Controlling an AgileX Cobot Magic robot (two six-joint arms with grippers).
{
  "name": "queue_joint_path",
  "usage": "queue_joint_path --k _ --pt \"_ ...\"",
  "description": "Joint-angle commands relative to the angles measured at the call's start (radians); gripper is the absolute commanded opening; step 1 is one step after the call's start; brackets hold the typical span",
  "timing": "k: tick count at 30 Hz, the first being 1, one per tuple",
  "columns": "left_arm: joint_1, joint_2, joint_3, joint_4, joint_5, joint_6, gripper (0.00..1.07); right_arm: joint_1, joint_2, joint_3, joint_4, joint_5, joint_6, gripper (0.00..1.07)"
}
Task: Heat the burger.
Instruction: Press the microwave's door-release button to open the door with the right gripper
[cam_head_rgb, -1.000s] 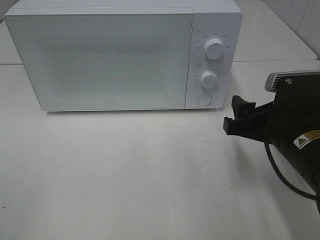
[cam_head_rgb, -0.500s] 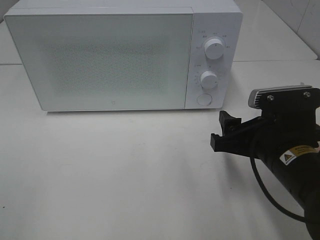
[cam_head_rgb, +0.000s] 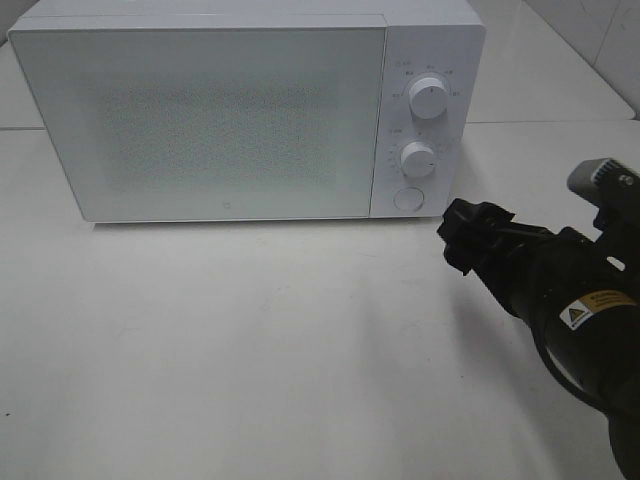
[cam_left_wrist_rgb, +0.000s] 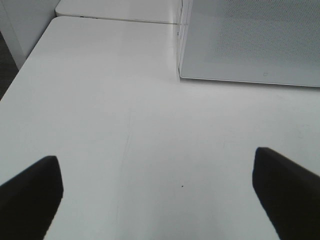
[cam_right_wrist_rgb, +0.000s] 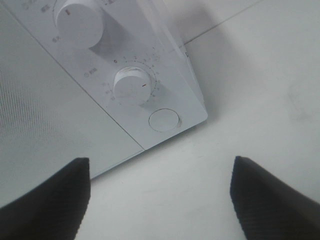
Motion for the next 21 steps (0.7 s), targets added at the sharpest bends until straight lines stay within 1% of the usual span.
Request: queue_joint_path --k 1,2,3,4,5,6,7,8,9,10,11,12,13,14,15,16,17,18,19,20,21 --pt "-0.003 -0.029 0.004 -0.003 -0.009 -0.004 0.98 0.004 0.0 -0.002 0.001 -0.141 0.25 0.75" --pt "-0.003 -0.029 0.004 -0.003 -0.009 -0.004 0.98 0.004 0.0 -0.002 0.001 -0.14 0.364 0.75" --pt "-0.003 -0.029 0.004 -0.003 -0.009 -0.004 0.98 0.004 0.0 -0.002 0.001 -0.14 0.364 0.75" --pt "-0.003 -0.029 0.004 -0.003 -0.009 -0.004 0.98 0.004 0.0 -0.002 0.001 -0.138 0.411 0.75" --pt "-0.003 -0.029 0.004 -0.003 -0.009 -0.004 0.98 0.004 0.0 -0.002 0.001 -0.123 0.518 0.73" --pt "-0.003 -0.029 0.004 -0.003 -0.009 -0.004 0.98 0.004 0.0 -0.002 0.001 -0.123 0.518 0.73" --pt "-0.003 -0.029 0.004 -0.003 -0.009 -0.004 0.98 0.004 0.0 -0.002 0.004 -0.113 0.565 0.71" --pt "-0.003 -0.029 0.004 -0.003 -0.009 -0.004 0.98 0.004 0.0 -0.002 0.003 -0.091 0.631 0.66" --pt "-0.003 -0.029 0.004 -0.003 -0.009 -0.004 0.98 0.004 0.0 -0.002 0.003 -0.091 0.631 0.66" --pt "-0.003 -0.029 0.004 -0.003 -0.009 -0.004 0.98 0.004 0.0 -0.002 0.003 -0.081 0.66 0.63" --pt "-0.003 -0.029 0.004 -0.003 -0.009 -0.004 0.98 0.004 0.0 -0.002 0.003 -0.063 0.701 0.56" --pt "-0.003 -0.029 0.004 -0.003 -0.009 -0.004 0.98 0.004 0.0 -0.002 0.003 -0.063 0.701 0.56" --pt "-0.003 -0.029 0.004 -0.003 -0.009 -0.004 0.98 0.004 0.0 -0.002 0.003 -0.048 0.734 0.47" --pt "-0.003 -0.029 0.004 -0.003 -0.009 -0.004 0.98 0.004 0.0 -0.002 0.003 -0.048 0.734 0.47" --pt "-0.003 -0.029 0.004 -0.003 -0.009 -0.004 0.98 0.004 0.0 -0.002 0.003 -0.039 0.748 0.41" --pt "-0.003 -0.029 0.004 -0.003 -0.009 -0.004 0.98 0.004 0.0 -0.002 0.003 -0.022 0.764 0.3" --pt "-0.003 -0.029 0.004 -0.003 -0.009 -0.004 0.98 0.004 0.0 -0.002 0.003 -0.022 0.764 0.3" --pt "-0.003 -0.029 0.004 -0.003 -0.009 -0.004 0.98 0.004 0.0 -0.002 0.003 -0.011 0.769 0.24" --pt "-0.003 -0.029 0.004 -0.003 -0.009 -0.004 0.98 0.004 0.0 -0.002 0.002 0.006 0.773 0.12" --pt "-0.003 -0.029 0.004 -0.003 -0.009 -0.004 0.98 0.004 0.0 -0.002 0.002 0.006 0.773 0.12" --pt "-0.003 -0.029 0.004 -0.003 -0.009 -0.004 0.98 0.004 0.0 -0.002 0.002 0.016 0.773 0.06"
